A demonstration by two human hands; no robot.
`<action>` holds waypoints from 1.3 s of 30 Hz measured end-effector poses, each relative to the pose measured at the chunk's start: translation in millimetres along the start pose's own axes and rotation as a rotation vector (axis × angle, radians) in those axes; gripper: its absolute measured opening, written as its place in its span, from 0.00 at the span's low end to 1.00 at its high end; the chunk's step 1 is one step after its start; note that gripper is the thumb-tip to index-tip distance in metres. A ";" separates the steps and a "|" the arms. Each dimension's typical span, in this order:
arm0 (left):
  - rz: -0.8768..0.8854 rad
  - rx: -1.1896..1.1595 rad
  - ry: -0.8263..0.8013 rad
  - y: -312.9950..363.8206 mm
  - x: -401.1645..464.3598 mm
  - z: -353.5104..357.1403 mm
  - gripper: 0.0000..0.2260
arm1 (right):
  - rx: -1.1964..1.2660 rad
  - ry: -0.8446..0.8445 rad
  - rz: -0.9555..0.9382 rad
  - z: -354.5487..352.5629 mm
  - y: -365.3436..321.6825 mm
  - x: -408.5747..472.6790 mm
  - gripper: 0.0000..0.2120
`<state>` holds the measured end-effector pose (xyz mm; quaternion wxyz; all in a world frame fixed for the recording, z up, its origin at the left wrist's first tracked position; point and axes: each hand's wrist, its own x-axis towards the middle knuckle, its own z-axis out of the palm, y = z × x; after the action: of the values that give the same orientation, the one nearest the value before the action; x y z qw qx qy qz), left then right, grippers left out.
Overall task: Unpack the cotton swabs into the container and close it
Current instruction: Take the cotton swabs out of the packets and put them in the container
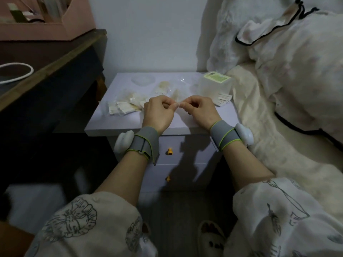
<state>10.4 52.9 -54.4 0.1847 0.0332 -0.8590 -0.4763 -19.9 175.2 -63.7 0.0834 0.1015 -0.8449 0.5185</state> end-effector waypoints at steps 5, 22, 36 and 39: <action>0.051 0.017 0.051 2.3 1.9 2.5 0.04 | -0.023 0.011 -0.042 -1.5 -6.8 0.7 0.03; 0.050 -0.121 0.141 7.4 2.6 -4.4 0.02 | -0.057 -0.006 -0.032 -8.7 -10.3 -13.6 0.06; -0.007 -0.163 0.003 -9.2 5.3 -3.9 0.15 | 0.729 0.107 0.087 -22.7 -16.5 -12.3 0.18; -0.104 -0.203 -0.030 -4.2 5.2 -5.1 0.21 | 0.896 0.008 0.092 -23.3 -17.2 -13.3 0.15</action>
<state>6.9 45.3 -54.0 0.1492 0.0518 -0.8061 -0.5702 -1.8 189.5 -41.7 0.0115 0.0879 -0.5405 0.8367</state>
